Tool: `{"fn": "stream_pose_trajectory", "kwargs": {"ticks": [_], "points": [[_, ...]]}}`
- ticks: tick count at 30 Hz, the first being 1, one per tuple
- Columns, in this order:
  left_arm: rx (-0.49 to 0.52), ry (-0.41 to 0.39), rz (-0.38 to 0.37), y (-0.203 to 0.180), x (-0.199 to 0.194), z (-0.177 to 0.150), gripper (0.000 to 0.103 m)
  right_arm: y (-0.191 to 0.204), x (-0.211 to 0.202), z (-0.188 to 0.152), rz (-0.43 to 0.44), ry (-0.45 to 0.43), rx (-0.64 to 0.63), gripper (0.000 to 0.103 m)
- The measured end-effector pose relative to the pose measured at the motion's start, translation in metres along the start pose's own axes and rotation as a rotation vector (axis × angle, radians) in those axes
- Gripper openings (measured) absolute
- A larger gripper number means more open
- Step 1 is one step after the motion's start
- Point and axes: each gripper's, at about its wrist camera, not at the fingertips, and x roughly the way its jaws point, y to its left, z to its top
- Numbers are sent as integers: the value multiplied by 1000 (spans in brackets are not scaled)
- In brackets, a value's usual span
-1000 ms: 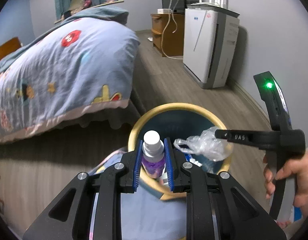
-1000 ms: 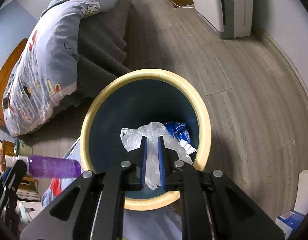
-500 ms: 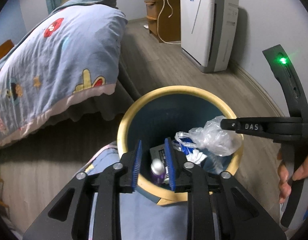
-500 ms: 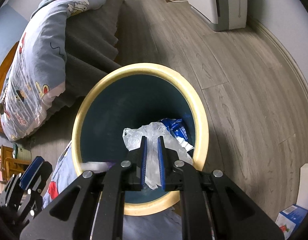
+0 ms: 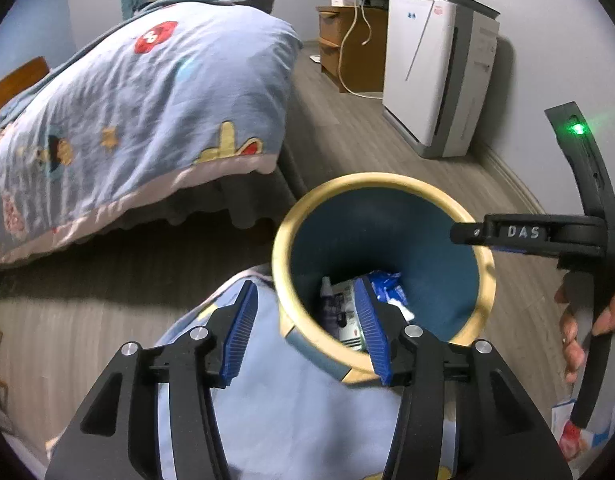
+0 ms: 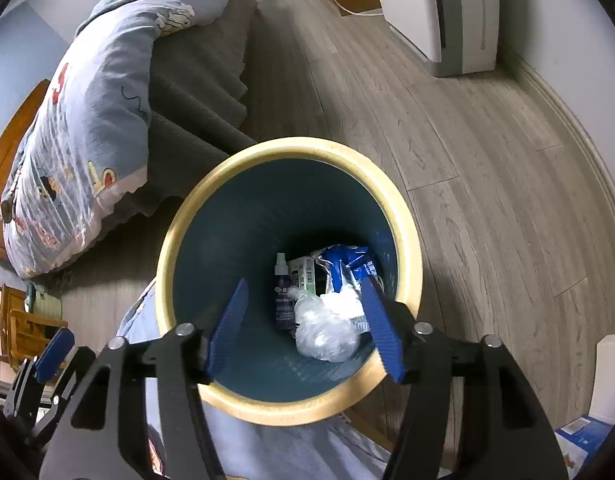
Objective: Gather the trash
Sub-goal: 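Open both tools over the teal bin to drop bottle and bag, then move both tools back over the remaining trash on the bed cover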
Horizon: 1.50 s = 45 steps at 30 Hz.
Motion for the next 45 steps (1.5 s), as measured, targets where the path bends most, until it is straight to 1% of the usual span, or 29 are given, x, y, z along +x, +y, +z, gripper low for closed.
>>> {"fn": "stream_pose_trajectory", "kwargs": {"ticks": [4, 8, 10, 12, 15, 17, 23, 27, 30, 34, 37, 39, 42, 45], "points": [[-28, 1, 11, 11, -15, -13, 52, 7, -12, -4, -1, -11, -18, 62], [-50, -8, 19, 24, -44, -31, 53, 20, -28, -6, 1, -41, -47, 69], [-55, -12, 31, 31, -58, -40, 59, 29, -34, -8, 4, -45, -67, 70], [-66, -13, 41, 40, -72, -49, 62, 37, -41, -12, 8, -51, -86, 79], [-91, -22, 71, 59, -96, -66, 68, 58, -56, -19, 21, -71, -125, 86], [-122, -24, 93, 75, -114, -79, 70, 71, -65, -24, 17, -88, -164, 91], [-206, -33, 164, 114, -157, -117, 71, 124, -90, -51, 21, -125, -314, 92], [-261, -38, 204, 132, -182, -145, 75, 154, -102, -77, 43, -135, -394, 94], [-294, -29, 224, 142, -191, -166, 75, 177, -104, -99, 67, -121, -454, 95], [-350, -3, 253, 158, -199, -192, 75, 205, -99, -133, 84, -77, -536, 95], [-372, 2, 276, 170, -202, -203, 76, 215, -95, -154, 106, -45, -555, 95], [-379, 23, 287, 179, -199, -212, 76, 219, -90, -167, 118, -25, -565, 95], [-435, 75, 276, 197, -190, -228, 76, 222, -73, -184, 93, 16, -596, 95], [-443, 116, 293, 210, -182, -239, 76, 222, -55, -194, 65, 58, -601, 95]]}}
